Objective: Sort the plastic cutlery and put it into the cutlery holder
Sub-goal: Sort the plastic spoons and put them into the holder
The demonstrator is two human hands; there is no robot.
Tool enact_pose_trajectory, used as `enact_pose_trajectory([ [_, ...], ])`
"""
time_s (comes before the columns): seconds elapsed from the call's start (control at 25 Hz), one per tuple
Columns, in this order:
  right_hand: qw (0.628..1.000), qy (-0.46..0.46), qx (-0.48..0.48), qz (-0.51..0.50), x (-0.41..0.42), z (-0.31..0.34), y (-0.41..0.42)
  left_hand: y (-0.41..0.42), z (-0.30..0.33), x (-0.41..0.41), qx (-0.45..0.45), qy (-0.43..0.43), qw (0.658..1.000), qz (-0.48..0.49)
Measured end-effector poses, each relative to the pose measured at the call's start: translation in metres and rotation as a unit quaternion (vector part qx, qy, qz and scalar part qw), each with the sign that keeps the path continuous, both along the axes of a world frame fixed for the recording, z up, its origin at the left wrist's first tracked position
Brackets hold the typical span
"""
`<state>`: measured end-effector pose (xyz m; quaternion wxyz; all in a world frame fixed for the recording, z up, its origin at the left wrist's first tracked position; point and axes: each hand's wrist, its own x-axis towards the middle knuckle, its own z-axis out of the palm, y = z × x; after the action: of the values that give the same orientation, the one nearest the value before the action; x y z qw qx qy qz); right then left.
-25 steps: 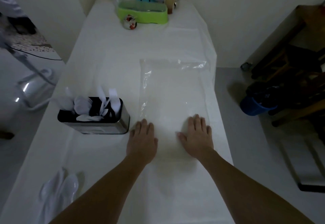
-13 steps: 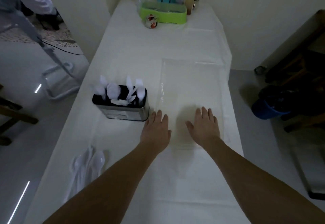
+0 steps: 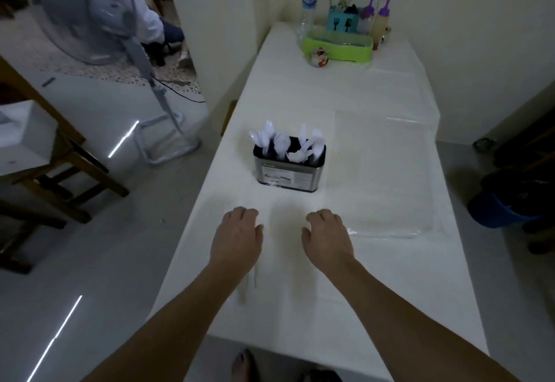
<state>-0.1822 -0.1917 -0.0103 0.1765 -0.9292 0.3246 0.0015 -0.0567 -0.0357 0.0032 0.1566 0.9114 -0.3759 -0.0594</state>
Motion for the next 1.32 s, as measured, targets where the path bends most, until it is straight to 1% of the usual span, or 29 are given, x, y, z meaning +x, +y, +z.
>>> enact_pose_trajectory([
  [0.12,0.998,0.015,0.063,-0.012,0.006,-0.01,0.053,0.063,-0.008,0.021,0.034,0.087,0.986,0.137],
  [0.16,0.995,0.023,0.09,-0.023,0.008,-0.014,0.067,0.077,-0.012,0.026,0.045,0.118,0.978,0.169],
  [0.24,0.988,0.038,0.143,-0.047,0.013,-0.023,0.094,0.1,-0.022,0.031,0.073,0.171,0.962,0.198],
  [0.36,0.971,0.049,0.206,-0.108,0.018,-0.032,0.122,0.115,-0.037,0.028,0.082,0.228,0.948,0.204],
  [0.44,0.959,0.056,0.228,-0.156,0.024,-0.039,0.135,0.117,-0.045,0.025,0.07,0.254,0.943,0.205],
  [0.56,0.95,0.071,0.221,-0.21,0.033,-0.046,0.146,0.112,-0.054,0.024,0.051,0.276,0.939,0.201],
  [0.68,0.942,0.08,0.208,-0.253,0.045,-0.046,0.153,0.109,-0.061,0.029,0.057,0.285,0.94,0.181],
  [0.8,0.94,0.085,0.199,-0.263,0.055,-0.046,0.156,0.109,-0.065,0.035,0.047,0.294,0.938,0.178],
  [0.92,0.937,0.081,0.218,-0.26,0.058,-0.047,0.153,0.113,-0.066,0.038,0.035,0.31,0.934,0.175],
  [1.04,0.909,0.056,0.287,-0.297,0.056,-0.047,0.149,0.116,-0.067,0.041,0.022,0.326,0.93,0.166],
  [1.12,0.892,0.032,0.311,-0.326,0.052,-0.049,0.149,0.117,-0.066,0.043,0.018,0.332,0.929,0.162],
  [1.2,0.893,0.018,0.303,-0.332,0.049,-0.052,0.15,0.117,-0.065,0.044,0.018,0.334,0.929,0.159],
  [1.32,0.904,0.028,0.279,-0.323,0.048,-0.048,0.153,0.117,-0.066,0.046,0.015,0.344,0.926,0.154],
])
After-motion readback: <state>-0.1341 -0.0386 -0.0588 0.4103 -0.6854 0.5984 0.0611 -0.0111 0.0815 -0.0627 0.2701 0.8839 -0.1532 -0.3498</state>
